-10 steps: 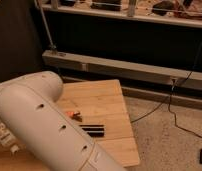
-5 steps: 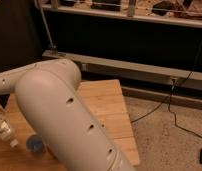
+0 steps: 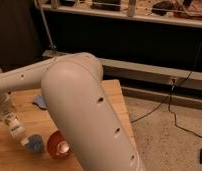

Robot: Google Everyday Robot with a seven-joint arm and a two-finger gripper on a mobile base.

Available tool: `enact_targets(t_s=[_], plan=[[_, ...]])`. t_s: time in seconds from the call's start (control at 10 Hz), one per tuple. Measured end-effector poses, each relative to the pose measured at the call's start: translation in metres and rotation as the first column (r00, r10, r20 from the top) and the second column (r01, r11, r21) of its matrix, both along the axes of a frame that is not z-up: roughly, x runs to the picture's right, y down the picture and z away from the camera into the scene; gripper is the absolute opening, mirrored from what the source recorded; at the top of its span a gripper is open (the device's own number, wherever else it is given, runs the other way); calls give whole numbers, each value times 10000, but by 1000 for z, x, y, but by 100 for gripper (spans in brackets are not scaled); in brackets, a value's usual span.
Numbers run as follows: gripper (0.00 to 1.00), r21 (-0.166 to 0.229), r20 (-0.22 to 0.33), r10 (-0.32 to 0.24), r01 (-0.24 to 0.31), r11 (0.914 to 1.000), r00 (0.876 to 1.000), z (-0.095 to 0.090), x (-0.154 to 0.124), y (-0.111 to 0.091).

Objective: Place the bottle in the ceramic bowl

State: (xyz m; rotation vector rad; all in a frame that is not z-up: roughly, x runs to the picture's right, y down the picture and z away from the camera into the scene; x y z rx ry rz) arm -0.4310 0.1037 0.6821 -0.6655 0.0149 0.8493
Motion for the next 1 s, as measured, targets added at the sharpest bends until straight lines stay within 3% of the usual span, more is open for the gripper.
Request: enact_targets(t_s=[1.0], plan=[[38,-178,-809,844,-861,9961,9931,27,82,-4]])
